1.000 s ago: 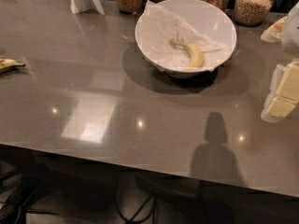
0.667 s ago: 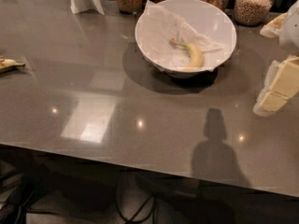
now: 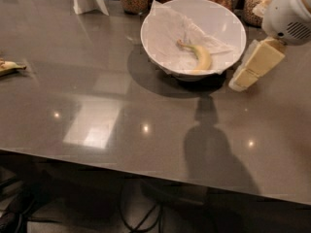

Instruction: Pick banana from white bowl

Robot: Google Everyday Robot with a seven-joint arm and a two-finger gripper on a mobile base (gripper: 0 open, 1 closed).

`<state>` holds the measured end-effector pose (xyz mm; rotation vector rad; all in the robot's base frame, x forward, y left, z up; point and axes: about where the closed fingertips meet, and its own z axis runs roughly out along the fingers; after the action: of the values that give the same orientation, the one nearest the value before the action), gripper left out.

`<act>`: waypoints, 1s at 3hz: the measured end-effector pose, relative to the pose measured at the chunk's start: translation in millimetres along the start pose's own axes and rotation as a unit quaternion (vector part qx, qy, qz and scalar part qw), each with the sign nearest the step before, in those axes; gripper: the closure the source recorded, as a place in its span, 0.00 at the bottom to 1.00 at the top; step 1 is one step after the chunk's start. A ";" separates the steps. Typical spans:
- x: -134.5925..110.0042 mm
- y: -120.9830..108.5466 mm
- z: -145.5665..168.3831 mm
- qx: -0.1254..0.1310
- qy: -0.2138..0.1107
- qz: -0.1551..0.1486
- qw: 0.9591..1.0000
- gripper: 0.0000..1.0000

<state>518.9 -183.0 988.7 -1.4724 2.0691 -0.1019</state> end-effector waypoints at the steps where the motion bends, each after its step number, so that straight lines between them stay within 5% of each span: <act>1: -19.6 -31.0 20.6 0.022 -0.009 0.026 0.999 0.00; 2: -48.3 -83.1 63.3 0.034 -0.015 0.083 0.996 0.00; 3: -50.9 -83.6 66.2 0.037 -0.020 0.082 0.996 0.00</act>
Offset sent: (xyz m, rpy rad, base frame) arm 0.1234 0.0264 0.0009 0.0927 -0.0386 -0.2038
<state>633.0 -152.5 987.9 -1.2450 2.1221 -0.0828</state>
